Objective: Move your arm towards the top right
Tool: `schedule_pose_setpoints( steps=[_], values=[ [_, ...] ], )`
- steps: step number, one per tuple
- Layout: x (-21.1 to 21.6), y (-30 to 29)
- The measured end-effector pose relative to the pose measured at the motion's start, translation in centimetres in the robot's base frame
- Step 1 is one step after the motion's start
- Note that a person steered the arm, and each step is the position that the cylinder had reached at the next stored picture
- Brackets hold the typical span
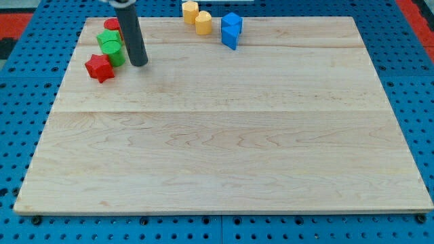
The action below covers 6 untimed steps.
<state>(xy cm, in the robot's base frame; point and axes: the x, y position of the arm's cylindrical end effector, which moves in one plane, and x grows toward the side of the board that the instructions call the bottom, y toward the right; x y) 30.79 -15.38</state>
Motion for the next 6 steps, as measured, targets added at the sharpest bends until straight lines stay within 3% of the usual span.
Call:
schedule_pose_setpoints(
  steps=[2, 3, 4, 5, 6],
  values=[
    [0.1, -3.0],
    [0.5, 2.6],
    [0.4, 14.0],
    [-2.7, 27.6],
    [-11.2, 32.3]
  ],
)
